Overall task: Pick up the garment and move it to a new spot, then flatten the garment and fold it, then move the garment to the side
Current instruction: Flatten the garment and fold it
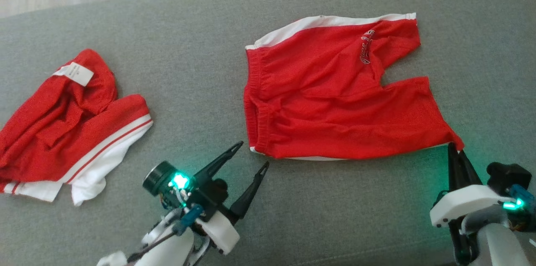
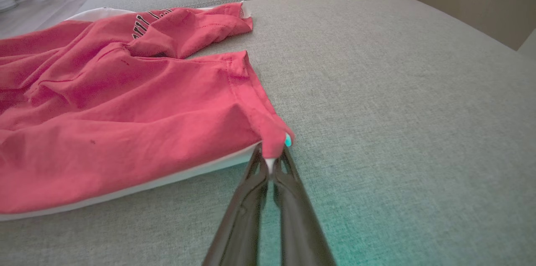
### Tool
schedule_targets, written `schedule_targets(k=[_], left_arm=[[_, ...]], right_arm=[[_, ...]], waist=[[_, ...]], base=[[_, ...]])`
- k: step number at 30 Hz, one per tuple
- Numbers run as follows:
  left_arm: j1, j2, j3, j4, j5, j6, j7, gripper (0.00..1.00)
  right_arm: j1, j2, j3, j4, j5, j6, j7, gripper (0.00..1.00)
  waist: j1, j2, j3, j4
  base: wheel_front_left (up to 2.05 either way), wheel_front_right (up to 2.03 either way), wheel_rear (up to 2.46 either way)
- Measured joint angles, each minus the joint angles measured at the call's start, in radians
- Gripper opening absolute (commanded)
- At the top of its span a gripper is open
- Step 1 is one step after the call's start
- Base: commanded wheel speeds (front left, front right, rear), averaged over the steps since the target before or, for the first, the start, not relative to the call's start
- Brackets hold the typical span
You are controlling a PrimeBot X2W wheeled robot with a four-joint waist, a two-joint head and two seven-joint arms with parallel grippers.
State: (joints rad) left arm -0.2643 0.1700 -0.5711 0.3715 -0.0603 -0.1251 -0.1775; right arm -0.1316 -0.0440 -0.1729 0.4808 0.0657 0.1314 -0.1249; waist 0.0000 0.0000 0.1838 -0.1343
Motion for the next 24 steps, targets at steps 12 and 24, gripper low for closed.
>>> schedule_targets(k=[12, 24], left_arm=[[-0.161, 0.037, -0.153, 0.189, 0.062, -0.007, -0.018, 1.0], [-0.236, 0.004, -0.217, 0.288, 0.049, -0.007, -0.063, 0.04]], right_arm=[[-0.003, 0.0, 0.015, -0.018, 0.009, 0.0, 0.011, 0.0], [-0.026, 0.0, 0.038, -0.019, 0.022, 0.0, 0.011, 0.0]], waist=[[0.0, 0.0, 0.044, -0.026], [0.0001, 0.0, 0.068, -0.04]], base=[[0.0, 0.0, 0.0], [0.0, 0.0, 0.0]])
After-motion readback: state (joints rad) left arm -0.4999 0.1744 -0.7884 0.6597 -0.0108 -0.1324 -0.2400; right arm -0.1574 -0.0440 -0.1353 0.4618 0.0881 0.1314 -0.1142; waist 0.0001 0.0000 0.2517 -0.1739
